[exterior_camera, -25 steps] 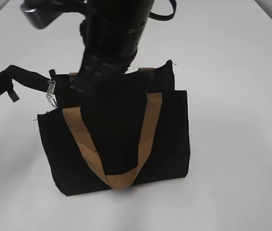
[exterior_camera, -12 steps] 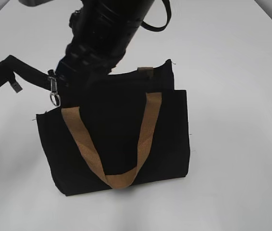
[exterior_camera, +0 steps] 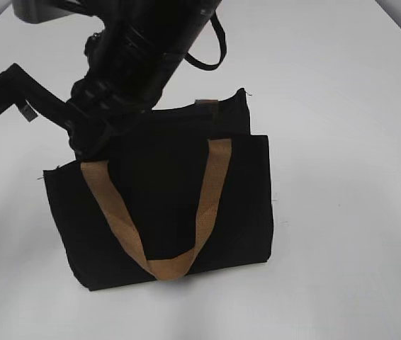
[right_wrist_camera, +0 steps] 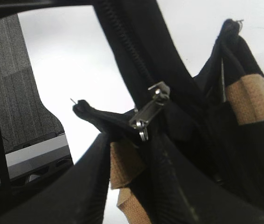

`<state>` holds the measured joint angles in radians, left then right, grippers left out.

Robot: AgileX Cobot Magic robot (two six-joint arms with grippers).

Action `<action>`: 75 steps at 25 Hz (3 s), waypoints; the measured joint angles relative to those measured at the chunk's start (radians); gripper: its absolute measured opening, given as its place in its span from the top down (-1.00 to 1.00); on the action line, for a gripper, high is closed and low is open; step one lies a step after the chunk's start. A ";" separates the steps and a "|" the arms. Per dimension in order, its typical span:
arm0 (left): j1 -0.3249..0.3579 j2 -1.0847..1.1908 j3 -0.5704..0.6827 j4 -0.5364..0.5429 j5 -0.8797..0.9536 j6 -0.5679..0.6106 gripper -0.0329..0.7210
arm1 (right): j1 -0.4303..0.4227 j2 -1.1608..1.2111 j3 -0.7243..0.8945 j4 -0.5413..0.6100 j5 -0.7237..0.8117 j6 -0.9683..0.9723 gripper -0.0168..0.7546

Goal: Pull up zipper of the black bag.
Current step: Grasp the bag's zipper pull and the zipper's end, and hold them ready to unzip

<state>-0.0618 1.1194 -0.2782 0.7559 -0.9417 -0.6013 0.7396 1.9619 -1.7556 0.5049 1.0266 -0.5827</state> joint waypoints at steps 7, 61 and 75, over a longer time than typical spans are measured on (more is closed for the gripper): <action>0.000 0.000 0.000 0.000 -0.022 0.000 0.90 | 0.007 0.004 0.001 0.002 -0.035 -0.030 0.33; 0.000 0.000 -0.002 0.030 0.094 -0.007 0.90 | -0.014 -0.019 0.001 -0.147 0.071 0.080 0.96; 0.000 0.000 -0.002 0.030 0.404 -0.090 0.90 | -0.115 -0.020 0.001 -0.177 0.178 0.098 0.96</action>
<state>-0.0618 1.1194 -0.2799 0.7863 -0.5376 -0.6916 0.6247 1.9423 -1.7544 0.3275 1.2041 -0.4848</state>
